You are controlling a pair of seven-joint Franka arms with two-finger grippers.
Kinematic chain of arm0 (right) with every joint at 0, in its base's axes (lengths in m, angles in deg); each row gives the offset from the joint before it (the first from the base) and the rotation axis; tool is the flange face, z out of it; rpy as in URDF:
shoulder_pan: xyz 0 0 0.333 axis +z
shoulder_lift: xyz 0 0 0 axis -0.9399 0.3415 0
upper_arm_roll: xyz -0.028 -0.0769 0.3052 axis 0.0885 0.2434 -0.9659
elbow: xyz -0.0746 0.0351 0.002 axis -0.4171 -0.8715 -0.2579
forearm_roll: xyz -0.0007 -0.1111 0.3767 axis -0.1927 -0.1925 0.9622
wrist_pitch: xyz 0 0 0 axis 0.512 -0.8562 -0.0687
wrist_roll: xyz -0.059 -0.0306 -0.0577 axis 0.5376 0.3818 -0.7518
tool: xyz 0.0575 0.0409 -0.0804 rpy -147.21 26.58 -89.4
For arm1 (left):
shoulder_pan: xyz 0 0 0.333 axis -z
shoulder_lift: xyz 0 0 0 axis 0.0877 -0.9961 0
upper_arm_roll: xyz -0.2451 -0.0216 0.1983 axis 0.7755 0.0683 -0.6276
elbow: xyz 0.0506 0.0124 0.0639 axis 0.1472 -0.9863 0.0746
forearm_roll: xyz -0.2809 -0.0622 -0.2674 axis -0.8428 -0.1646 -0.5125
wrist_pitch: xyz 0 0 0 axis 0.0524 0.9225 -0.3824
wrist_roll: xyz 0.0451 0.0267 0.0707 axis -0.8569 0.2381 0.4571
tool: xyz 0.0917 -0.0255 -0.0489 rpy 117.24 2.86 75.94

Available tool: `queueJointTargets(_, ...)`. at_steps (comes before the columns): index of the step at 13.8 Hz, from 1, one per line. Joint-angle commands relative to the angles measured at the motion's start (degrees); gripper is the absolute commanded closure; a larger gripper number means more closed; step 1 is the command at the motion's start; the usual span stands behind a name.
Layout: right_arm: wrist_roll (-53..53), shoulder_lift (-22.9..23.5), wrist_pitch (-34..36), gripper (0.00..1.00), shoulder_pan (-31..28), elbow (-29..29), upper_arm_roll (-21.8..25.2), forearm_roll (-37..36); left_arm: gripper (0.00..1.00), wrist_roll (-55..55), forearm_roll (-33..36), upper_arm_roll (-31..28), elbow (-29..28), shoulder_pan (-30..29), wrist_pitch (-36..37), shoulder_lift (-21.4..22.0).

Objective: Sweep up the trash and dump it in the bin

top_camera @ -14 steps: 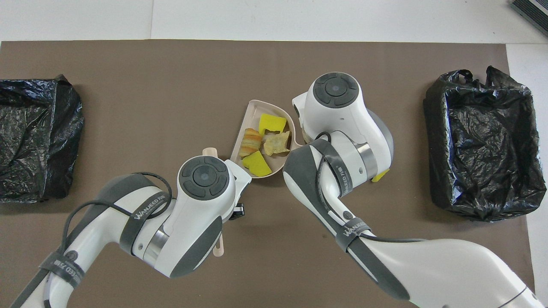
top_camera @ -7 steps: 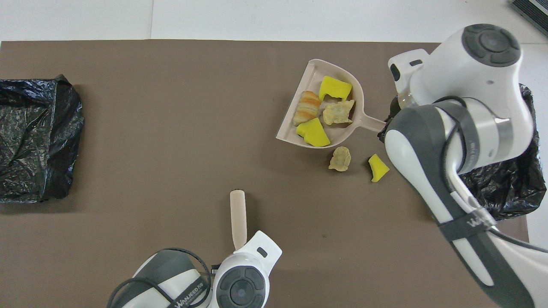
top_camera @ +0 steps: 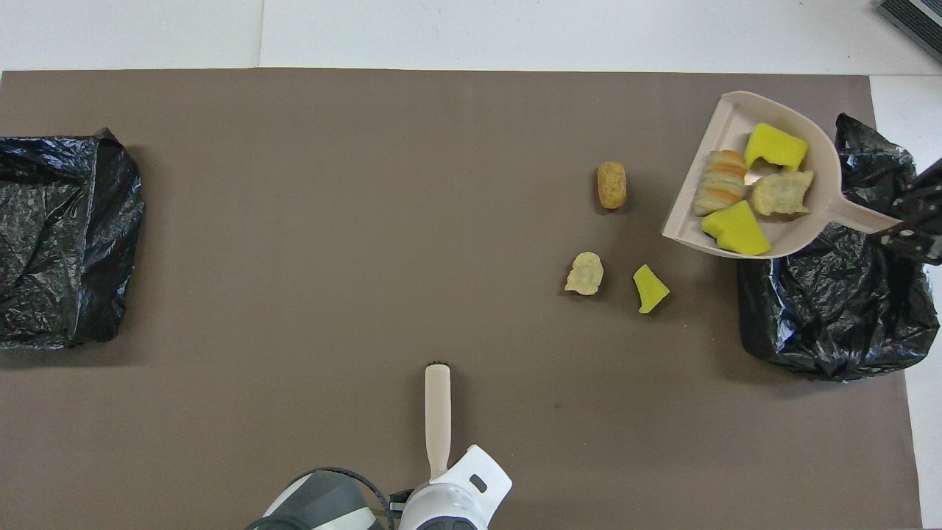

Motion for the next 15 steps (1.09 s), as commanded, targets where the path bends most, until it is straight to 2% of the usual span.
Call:
queueJointTargets(1,-7.1,-1.0,0.9,1.00,-7.0,0.0,-0.8,-4.1,1.00,-3.8,-4.2,-1.0,-1.7,0.1,-1.2,1.3)
queueJointTargets(4,-14.2,-1.3,-1.9,1.00,-11.6,0.2,-0.3,-12.1,1.00,-5.3,-4.5,-1.0,-1.8,-0.2,-1.2,1.2)
queueJointTargets(6,-14.5,-1.0,-3.0,1.00,-10.7,1.0,-0.5,-19.8,1.00,-6.5,-5.1,-1.0,-1.8,-1.1,-1.2,0.8)
queueJointTargets(7,-14.5,-1.2,-4.2,1.00,-9.2,2.6,-0.7,-23.6,0.93,-6.5,-5.2,-1.0,-1.8,-2.0,-1.2,0.8)
queueJointTargets(9,-14.3,-1.6,-7.8,1.00,-6.0,5.0,-0.7,-30.1,0.64,-8.0,-5.2,-1.1,-1.6,-3.5,-0.9,0.1)
queueJointTargets(11,-14.5,-1.5,-9.8,1.00,-5.9,6.4,-0.9,-33.4,0.16,-10.4,-5.2,-1.1,-0.9,-5.0,-0.6,-0.5)
queueJointTargets(12,-14.5,-1.8,-10.6,1.00,-5.0,7.8,-1.1,-34.8,0.05,-11.4,-5.1,-1.2,0.0,-5.2,-0.5,-1.3)
queueJointTargets(13,-14.5,-2.0,-10.2,1.00,-3.6,8.0,-0.9,-36.0,0.00,-12.2,-4.6,-1.3,1.2,-6.3,-0.1,-2.0)
queueJointTargets(15,-14.6,-2.0,-10.2,1.00,-2.7,8.0,-1.1,-39.4,0.00,-13.7,-1.3,-1.4,4.5,-9.8,0.9,-2.8)
